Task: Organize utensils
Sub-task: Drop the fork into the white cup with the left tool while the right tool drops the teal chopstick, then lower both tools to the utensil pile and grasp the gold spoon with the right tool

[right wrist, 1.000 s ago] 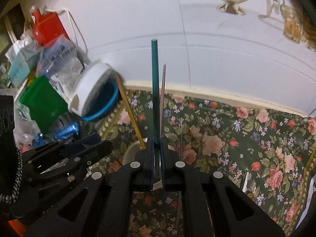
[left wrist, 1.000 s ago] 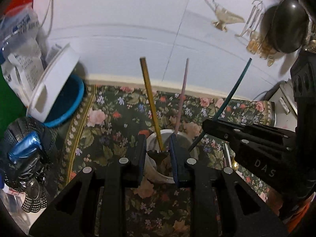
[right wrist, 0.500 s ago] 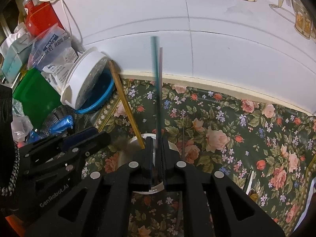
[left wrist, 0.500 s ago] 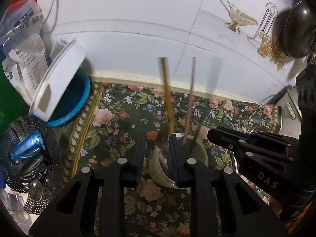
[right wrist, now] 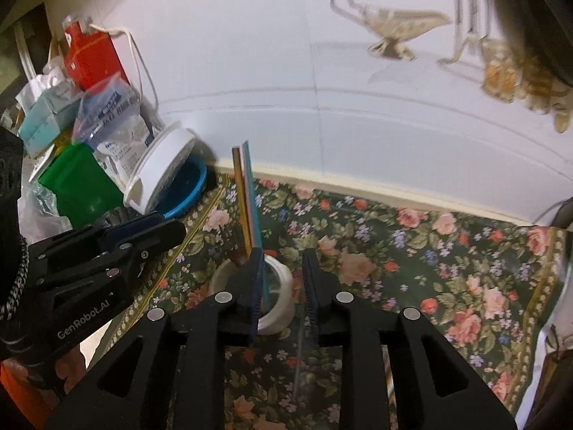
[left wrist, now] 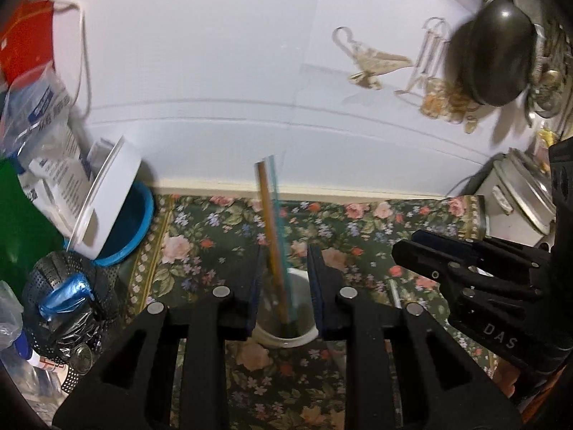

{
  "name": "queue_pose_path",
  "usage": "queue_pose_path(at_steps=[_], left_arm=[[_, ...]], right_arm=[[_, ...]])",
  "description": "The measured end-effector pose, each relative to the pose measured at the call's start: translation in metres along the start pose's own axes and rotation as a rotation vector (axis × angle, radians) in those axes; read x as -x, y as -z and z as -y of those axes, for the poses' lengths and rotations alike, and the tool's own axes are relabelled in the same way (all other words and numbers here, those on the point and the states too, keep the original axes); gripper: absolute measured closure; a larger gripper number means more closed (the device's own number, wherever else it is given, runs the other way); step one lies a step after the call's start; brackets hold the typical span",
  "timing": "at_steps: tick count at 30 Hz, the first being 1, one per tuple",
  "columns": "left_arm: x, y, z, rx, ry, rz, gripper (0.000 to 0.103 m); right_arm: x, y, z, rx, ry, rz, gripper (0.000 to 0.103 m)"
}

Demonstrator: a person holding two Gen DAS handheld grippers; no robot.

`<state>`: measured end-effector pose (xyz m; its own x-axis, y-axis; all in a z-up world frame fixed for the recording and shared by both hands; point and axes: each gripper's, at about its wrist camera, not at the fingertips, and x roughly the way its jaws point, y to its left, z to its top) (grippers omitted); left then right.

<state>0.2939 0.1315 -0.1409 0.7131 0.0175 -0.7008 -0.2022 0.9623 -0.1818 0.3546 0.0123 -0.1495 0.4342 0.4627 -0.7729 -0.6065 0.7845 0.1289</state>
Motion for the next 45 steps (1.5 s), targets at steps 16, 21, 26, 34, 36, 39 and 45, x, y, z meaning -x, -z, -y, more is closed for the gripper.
queue_pose_path(at_steps=[16, 21, 26, 34, 36, 39, 45], left_arm=[[-0.006, 0.010, 0.092, -0.090, 0.119, -0.047, 0.065], [-0.028, 0.028, 0.112, -0.094, 0.126, -0.119, 0.062], [-0.060, 0.058, 0.125, -0.091, 0.115, -0.226, 0.062], [-0.100, 0.105, 0.128, -0.095, 0.081, -0.366, 0.062], [-0.106, 0.115, 0.127, -0.093, 0.074, -0.391, 0.062], [-0.113, 0.127, 0.124, -0.083, 0.070, -0.424, 0.062], [-0.117, 0.136, 0.120, -0.084, 0.054, -0.439, 0.062]], right_arm=[[0.080, 0.031, 0.059, -0.055, 0.130, 0.105, 0.074], [0.089, 0.049, 0.083, -0.091, 0.160, 0.087, 0.068], [0.080, 0.073, 0.108, -0.134, 0.176, 0.028, 0.067], [0.025, 0.125, 0.137, -0.184, 0.170, -0.163, 0.067], [0.011, 0.135, 0.139, -0.197, 0.156, -0.202, 0.067], [-0.010, 0.147, 0.142, -0.205, 0.138, -0.254, 0.067], [-0.040, 0.156, 0.139, -0.207, 0.116, -0.307, 0.067]])
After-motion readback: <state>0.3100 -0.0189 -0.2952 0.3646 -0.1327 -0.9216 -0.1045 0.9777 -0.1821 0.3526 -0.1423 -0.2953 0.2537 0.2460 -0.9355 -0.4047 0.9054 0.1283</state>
